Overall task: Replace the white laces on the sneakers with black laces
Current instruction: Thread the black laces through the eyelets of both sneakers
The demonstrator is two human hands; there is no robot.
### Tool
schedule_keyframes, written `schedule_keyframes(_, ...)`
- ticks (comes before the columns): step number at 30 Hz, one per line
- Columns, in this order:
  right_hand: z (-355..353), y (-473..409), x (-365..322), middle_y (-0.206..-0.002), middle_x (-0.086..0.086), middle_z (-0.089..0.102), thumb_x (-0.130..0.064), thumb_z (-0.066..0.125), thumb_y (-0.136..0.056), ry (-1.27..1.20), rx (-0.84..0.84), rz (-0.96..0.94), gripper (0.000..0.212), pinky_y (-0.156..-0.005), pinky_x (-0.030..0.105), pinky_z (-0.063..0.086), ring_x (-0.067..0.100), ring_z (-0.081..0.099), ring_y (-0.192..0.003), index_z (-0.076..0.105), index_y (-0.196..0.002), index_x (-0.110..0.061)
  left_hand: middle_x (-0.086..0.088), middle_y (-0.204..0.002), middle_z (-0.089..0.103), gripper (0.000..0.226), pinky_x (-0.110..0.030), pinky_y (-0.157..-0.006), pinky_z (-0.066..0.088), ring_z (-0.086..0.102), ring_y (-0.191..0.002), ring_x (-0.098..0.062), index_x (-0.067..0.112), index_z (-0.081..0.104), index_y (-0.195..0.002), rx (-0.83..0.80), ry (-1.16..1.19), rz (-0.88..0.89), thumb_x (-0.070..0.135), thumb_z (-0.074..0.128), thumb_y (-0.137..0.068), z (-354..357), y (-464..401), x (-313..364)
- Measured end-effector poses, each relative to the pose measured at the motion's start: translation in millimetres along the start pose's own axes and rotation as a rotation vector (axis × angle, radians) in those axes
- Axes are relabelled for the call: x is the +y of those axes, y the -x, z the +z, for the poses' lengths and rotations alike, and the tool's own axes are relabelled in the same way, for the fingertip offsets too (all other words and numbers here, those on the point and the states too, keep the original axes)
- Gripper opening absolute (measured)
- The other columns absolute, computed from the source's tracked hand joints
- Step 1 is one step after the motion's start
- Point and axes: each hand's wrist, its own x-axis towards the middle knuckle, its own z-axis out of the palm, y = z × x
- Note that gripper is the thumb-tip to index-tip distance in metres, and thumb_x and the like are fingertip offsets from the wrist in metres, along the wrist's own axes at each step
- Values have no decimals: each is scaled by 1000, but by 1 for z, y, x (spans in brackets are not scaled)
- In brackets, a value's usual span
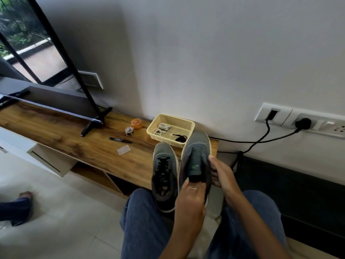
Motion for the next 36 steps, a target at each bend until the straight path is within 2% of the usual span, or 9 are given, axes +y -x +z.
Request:
schedule_keyframes(2,-11,-3,8,-106,1,67,-33,56,-94,44,-22,4,22,-90,37,53,16,64,-98,63,-110,-20,0,-80,67,29,-27,-89,49,61,-76,-17,14,69,-93,-66,-6,34,2,74,-67,14,-1,7)
schedule_keyframes(7,-23,-20,42,-135,6,52,-20,57,-94,247,-39,76,48,-99,35,45,21,52,-120,45,-140,-11,2,-71,66,32,-26,-82,54,64,-68,-13,16,70,-83,-279,-76,-3,8,84,-54,46,5,4)
schedule_keyframes(15,-9,-27,84,-145,7,42,3,49,-92,427,-125,18,57,-98,17,32,19,40,-133,33,-146,-6,3,-58,62,31,-19,-50,48,59,-51,-11,16,73,-74,-448,-148,-73,14,87,-46,64,18,-11)
schedule_keyframes(20,-2,-39,89,-149,6,40,0,45,-95,481,-132,-50,55,-111,24,28,17,35,-138,32,-148,-10,4,-55,59,44,-20,-43,43,55,-45,-9,16,74,-76,-466,-180,-92,13,91,-36,65,7,-15)
schedule_keyframes(23,1,-46,89,-148,6,42,-2,45,-94,504,-144,-52,55,-113,30,30,18,37,-137,34,-147,-11,4,-60,61,45,-21,-49,49,58,-51,-11,15,74,-79,-426,-173,-93,13,91,-38,70,4,-21)
schedule_keyframes(25,0,-45,85,-146,5,44,-5,48,-94,510,-148,-49,54,-110,29,32,17,40,-134,36,-146,-12,5,-68,65,41,-24,-70,57,62,-64,-11,16,73,-83,-369,-143,-61,17,91,-46,68,5,-25)
schedule_keyframes(29,1,-44,71,-125,-5,40,-18,57,-92,488,-27,-85,48,-106,36,37,17,42,-125,44,-138,-17,8,-100,70,33,-41,-105,37,63,-102,-12,22,72,-101,-275,-178,-70,42,61,-78,56,10,-33)
schedule_keyframes(32,8,-56,57,-116,-5,48,-21,58,-90,543,134,-242,31,-101,44,42,18,50,-115,57,-121,-21,4,-120,65,41,-43,-112,19,56,-120,-20,25,69,-107,-245,-162,-135,51,44,-88,52,16,-39)
schedule_keyframes(36,28,-91,28,-114,-2,56,-18,52,-92,710,76,-389,22,-96,34,38,17,48,-113,62,-111,-19,1,-133,59,50,-52,-110,17,50,-128,-27,26,69,-112,-286,-170,-208,59,38,-89,52,11,-42)
